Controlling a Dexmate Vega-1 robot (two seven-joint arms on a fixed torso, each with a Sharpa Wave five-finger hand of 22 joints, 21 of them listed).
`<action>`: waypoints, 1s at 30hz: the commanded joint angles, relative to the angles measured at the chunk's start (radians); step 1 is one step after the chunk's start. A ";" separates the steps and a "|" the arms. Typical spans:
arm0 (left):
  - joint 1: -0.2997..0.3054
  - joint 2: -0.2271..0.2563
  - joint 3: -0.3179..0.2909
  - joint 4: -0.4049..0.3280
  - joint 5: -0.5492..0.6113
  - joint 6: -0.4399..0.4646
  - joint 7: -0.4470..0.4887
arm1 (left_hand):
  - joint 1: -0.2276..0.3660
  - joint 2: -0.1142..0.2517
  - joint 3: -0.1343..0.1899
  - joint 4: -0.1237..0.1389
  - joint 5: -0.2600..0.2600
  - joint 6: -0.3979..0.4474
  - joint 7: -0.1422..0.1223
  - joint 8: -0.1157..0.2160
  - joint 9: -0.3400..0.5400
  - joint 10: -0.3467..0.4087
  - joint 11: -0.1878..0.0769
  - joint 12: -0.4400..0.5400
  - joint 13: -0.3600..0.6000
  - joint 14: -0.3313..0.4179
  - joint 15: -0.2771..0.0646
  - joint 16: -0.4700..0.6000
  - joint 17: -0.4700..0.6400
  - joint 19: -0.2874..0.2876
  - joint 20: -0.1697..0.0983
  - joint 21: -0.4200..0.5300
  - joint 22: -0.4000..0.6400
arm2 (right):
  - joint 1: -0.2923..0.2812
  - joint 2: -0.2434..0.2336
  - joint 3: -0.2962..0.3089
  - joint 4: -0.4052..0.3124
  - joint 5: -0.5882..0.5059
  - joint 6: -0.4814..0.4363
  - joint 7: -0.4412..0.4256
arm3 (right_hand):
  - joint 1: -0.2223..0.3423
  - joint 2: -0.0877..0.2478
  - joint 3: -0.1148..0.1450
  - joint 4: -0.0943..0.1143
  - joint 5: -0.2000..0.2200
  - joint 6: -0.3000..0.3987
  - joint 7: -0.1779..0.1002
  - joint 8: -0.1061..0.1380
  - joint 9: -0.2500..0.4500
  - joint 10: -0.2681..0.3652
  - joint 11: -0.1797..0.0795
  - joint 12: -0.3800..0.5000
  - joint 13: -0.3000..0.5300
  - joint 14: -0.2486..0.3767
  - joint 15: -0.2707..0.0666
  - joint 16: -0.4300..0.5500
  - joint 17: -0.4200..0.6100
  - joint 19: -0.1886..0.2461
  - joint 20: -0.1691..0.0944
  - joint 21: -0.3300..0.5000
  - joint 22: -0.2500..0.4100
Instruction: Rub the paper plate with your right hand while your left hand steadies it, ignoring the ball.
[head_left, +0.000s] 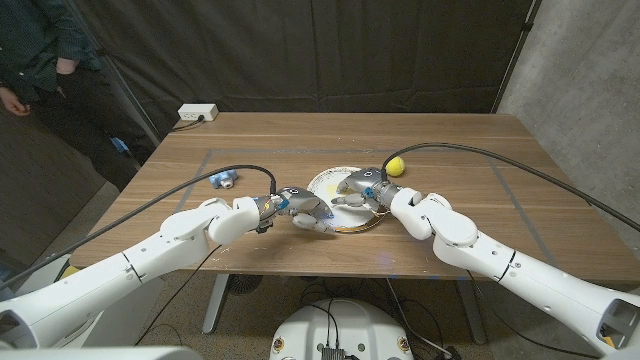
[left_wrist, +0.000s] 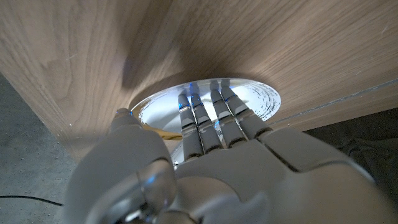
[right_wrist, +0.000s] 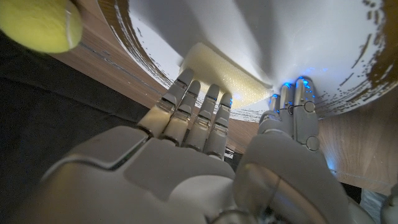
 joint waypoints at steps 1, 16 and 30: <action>-0.013 -0.009 0.006 0.021 -0.012 -0.011 -0.001 | -0.002 -0.002 -0.004 0.000 -0.001 0.008 0.003 -0.002 0.005 0.003 -0.002 0.003 0.002 0.002 -0.061 0.001 0.004 0.002 -0.039 -0.001 0.004 | 0.023 0.011 -0.013 -0.007 0.001 0.033 0.020 | 0.004 0.007 0.012 -0.004 -0.001 0.027 -0.001 0.007 0.003 0.021 0.005 0.005 0.001 0.010 -0.106 0.004 0.002 0.005 -0.107 -0.001 0.005; -0.026 -0.022 0.015 0.050 -0.049 -0.025 -0.001 | -0.001 0.000 -0.005 0.001 -0.002 0.004 0.007 -0.004 0.005 0.000 0.004 0.002 0.002 -0.005 -0.055 -0.002 0.004 -0.005 -0.038 -0.004 0.004 | -0.110 -0.093 0.081 -0.097 0.029 -0.081 0.004 | -0.020 -0.012 0.016 -0.013 -0.005 0.129 0.007 0.023 0.002 0.158 0.005 0.035 0.000 0.158 -0.156 0.035 0.000 0.112 -0.143 0.039 0.009; -0.018 -0.018 0.012 0.034 -0.058 -0.016 0.004 | 0.000 0.003 -0.005 0.001 -0.003 0.003 0.007 -0.005 0.005 -0.001 0.004 0.002 0.002 -0.005 -0.054 -0.001 0.004 -0.006 -0.038 -0.005 0.004 | -0.174 -0.142 0.096 -0.110 0.004 -0.155 0.017 | -0.026 -0.013 0.019 -0.016 -0.006 0.164 0.000 0.027 0.002 0.189 0.006 0.037 0.000 0.191 -0.162 0.036 0.000 0.126 -0.145 0.044 0.010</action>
